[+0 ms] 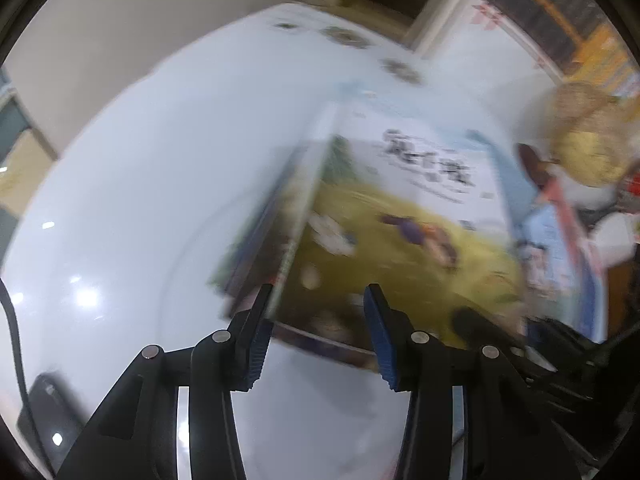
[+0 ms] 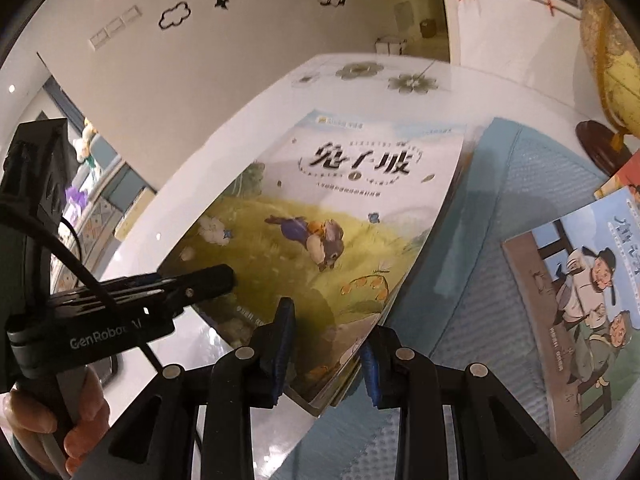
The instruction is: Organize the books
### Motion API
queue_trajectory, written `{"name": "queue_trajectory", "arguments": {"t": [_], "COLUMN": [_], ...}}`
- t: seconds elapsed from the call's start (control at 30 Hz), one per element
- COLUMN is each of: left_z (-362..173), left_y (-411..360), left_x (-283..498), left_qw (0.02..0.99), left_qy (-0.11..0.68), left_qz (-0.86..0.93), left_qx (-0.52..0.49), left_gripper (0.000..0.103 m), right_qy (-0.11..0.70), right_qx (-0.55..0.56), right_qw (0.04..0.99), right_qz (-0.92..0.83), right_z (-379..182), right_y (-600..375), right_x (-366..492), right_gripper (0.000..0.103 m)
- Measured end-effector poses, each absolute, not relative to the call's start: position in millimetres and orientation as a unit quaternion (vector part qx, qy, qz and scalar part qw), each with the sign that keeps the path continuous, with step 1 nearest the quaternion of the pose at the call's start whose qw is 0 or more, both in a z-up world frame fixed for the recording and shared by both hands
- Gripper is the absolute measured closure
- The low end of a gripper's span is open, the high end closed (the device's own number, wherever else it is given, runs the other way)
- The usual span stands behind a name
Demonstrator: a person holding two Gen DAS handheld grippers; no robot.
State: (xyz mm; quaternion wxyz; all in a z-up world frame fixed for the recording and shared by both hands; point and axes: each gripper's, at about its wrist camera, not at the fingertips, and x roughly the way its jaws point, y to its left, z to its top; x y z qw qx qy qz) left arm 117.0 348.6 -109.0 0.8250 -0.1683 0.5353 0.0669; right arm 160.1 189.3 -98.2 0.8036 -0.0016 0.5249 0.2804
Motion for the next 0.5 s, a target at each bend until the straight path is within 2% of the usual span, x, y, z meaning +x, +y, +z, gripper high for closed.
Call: {"name": "queue_trajectory", "arguments": {"t": [0.13, 0.2, 0.5], "left_z": [-105.2, -102.6, -72.5], "left_y": [354.5, 351.7, 280.0], "left_x": [99.6, 87.7, 44.7], "left_qw": [0.826, 0.825, 0.843], "left_qy": [0.529, 0.528, 0.505], "left_qz": [0.117, 0.113, 0.059], "left_qx": [-0.156, -0.166, -0.174], "left_gripper": [0.062, 0.062, 0.062], "right_qy": [0.515, 0.521, 0.517], "right_qx": [-0.029, -0.037, -0.053], "right_qw": [0.802, 0.795, 0.8], "right_qz": [0.301, 0.309, 0.299], "right_z": [-99.4, -99.6, -81.8], "right_y": [187.9, 181.3, 78.3], "right_x": [152.1, 147.1, 102.4], "right_gripper": [0.071, 0.063, 0.061]}}
